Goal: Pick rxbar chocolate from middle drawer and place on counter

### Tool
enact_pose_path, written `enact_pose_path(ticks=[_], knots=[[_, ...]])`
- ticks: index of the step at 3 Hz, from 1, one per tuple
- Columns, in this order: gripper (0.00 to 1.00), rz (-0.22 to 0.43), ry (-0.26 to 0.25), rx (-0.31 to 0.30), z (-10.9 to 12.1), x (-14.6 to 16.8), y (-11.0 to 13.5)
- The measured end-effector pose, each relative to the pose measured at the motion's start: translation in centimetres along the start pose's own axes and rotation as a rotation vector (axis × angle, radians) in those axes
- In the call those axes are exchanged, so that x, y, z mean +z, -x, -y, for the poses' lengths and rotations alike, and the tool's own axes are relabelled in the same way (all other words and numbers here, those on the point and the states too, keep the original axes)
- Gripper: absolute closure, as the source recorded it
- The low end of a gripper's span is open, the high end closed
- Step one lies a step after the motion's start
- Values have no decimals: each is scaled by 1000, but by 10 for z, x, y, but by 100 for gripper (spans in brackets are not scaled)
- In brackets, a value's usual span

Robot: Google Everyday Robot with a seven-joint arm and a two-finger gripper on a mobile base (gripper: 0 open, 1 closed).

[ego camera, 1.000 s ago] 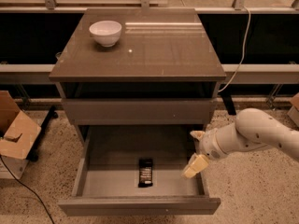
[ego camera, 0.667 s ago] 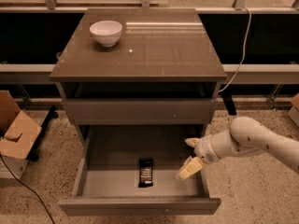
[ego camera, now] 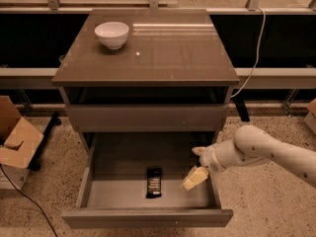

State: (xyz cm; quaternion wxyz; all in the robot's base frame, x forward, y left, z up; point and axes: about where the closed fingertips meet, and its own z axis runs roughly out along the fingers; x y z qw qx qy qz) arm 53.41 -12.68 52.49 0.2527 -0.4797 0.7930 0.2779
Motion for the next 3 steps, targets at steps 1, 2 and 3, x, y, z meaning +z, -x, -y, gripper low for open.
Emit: enact_pose_path(ticks=[1,2,3], knots=[[0,-18,-40,-21,15,37,-2],[0,-28,-71,-56,25,76,-7],[0,-38,-70,-95,27,125,-10]])
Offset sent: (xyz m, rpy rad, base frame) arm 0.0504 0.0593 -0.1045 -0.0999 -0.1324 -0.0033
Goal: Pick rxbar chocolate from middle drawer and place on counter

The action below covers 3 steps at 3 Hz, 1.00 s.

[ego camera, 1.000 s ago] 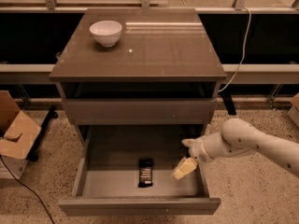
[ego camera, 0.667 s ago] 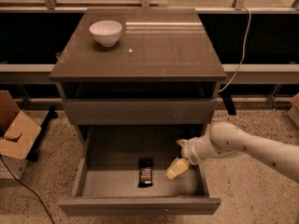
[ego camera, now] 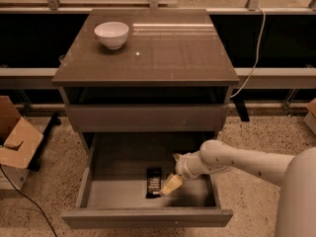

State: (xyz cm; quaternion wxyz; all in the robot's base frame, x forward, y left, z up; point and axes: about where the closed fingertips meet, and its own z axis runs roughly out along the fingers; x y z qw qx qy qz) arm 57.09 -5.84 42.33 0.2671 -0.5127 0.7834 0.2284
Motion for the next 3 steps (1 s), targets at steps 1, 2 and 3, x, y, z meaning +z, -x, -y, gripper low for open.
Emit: enact_pose_path(ticks=[1,2,3], knots=[[0,6,13,-30,-7,34,5],[0,9,26,-48,-12,53,10],[0,-2,38,-43,-9,75,7]])
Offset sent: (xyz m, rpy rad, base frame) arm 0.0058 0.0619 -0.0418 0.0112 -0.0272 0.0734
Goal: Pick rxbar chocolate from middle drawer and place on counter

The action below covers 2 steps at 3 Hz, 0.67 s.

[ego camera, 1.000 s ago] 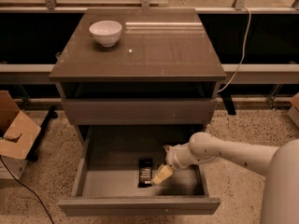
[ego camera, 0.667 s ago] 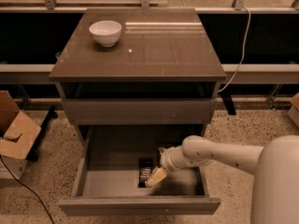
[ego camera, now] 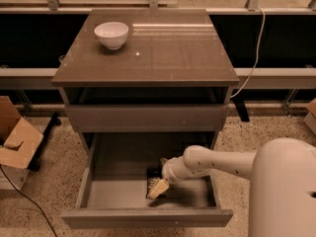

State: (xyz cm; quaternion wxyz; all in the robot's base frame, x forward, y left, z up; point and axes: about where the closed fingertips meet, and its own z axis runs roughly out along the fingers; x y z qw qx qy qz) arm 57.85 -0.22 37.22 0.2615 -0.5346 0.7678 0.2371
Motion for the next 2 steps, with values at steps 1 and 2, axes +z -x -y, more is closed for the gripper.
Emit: enact_pose_path(ticks=[1,2], knots=[[0,-34,4,7,3,10,-9],[19,-67,-18,29,5,12,-21]])
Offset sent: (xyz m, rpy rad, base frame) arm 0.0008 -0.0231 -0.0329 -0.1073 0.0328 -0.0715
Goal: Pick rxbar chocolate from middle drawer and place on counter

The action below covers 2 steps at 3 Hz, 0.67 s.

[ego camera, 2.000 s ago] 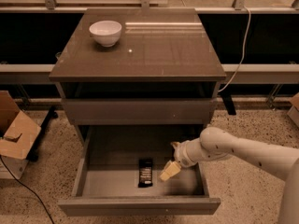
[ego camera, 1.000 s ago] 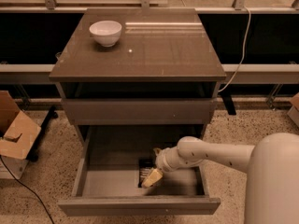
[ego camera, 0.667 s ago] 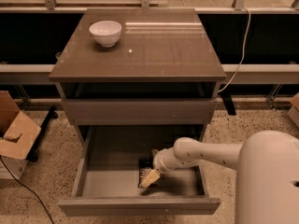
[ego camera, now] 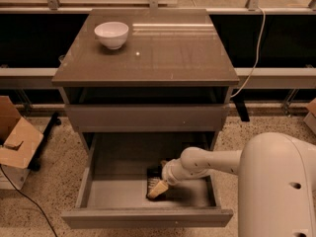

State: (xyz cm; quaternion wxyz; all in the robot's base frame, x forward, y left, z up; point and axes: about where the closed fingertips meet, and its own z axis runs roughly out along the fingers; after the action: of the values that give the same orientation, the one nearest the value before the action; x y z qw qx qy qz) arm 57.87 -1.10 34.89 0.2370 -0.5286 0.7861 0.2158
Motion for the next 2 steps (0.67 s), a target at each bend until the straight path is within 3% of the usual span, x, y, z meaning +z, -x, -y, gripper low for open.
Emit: enact_pose_path(ticks=[2], knots=[[66,-27,-33,4,0,-3,-3]])
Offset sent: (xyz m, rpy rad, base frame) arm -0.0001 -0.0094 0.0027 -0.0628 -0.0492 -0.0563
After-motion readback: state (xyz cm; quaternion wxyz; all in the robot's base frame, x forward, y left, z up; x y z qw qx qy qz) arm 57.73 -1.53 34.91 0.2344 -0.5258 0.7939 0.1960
